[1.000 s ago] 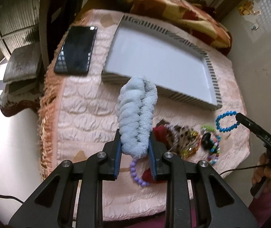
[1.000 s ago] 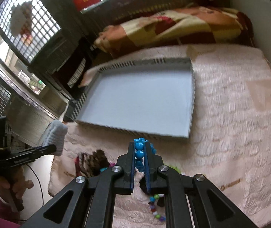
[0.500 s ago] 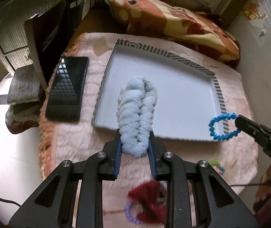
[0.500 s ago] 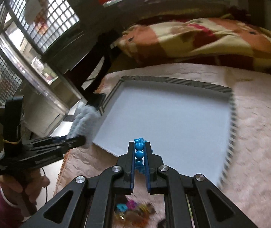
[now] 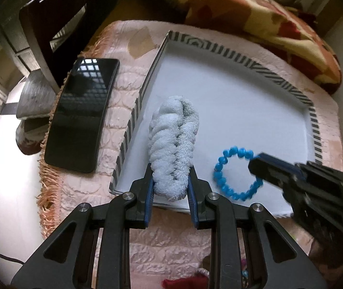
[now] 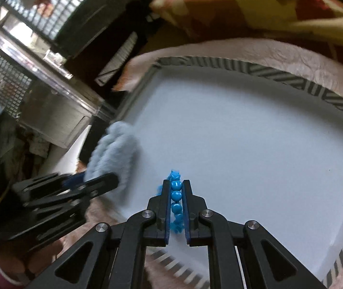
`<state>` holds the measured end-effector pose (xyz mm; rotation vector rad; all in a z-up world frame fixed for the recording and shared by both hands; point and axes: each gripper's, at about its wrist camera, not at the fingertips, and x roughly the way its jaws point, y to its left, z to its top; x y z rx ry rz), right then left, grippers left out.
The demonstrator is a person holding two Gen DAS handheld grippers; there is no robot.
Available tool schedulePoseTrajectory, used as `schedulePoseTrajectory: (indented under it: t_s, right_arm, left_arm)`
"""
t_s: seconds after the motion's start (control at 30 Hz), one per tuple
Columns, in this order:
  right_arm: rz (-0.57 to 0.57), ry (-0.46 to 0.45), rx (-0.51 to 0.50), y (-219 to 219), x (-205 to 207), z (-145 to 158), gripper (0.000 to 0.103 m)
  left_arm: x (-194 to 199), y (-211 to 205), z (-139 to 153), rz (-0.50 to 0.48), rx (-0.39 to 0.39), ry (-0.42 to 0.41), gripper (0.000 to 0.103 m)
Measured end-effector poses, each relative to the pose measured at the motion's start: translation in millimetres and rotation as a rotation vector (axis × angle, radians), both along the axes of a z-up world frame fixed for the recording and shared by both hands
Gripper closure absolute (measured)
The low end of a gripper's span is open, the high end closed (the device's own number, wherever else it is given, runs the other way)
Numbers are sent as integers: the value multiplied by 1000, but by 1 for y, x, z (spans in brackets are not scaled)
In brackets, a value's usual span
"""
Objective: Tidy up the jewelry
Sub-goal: 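Carry both items into the striped tray and open both tools to release them, then return both tools to the remaining jewelry beside the tray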
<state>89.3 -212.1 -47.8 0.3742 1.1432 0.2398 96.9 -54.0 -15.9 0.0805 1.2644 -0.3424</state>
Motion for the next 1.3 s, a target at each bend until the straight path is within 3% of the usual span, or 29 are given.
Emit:
schedulePoseTrajectory:
  t_s: [0.2, 0.27, 0.37, 0.43, 0.6, 0.7, 1.2, 1.3]
  right_arm:
    - [10, 26, 17, 5, 10, -14, 95]
    - [5, 34, 15, 4, 9, -14, 89]
    - [-18, 12, -9, -3, 2, -4, 71]
    - [-27, -8, -17, -8, -7, 5, 71]
    - [-64, -57, -50, -12, -40, 29, 70]
    - [-89, -83, -75, -11, -62, 39, 62]
    - [-248, -99, -193, -2, -137, 56, 58]
    - [-279, -103, -207, 0, -150, 60, 51]
  left_arm:
    - [4, -5, -8, 22, 29, 6, 78]
    - [4, -6, -10, 29, 42, 1, 76]
    - [2, -6, -8, 31, 43, 3, 68]
    - [-2, -4, -5, 34, 38, -2, 61]
    - [-10, 2, 6, 26, 8, -13, 56]
    - [-21, 6, 13, 10, 23, -41, 56]
    - [-84, 28, 36, -25, 63, -133, 55]
    - [-94, 29, 42, -39, 64, -150, 55]
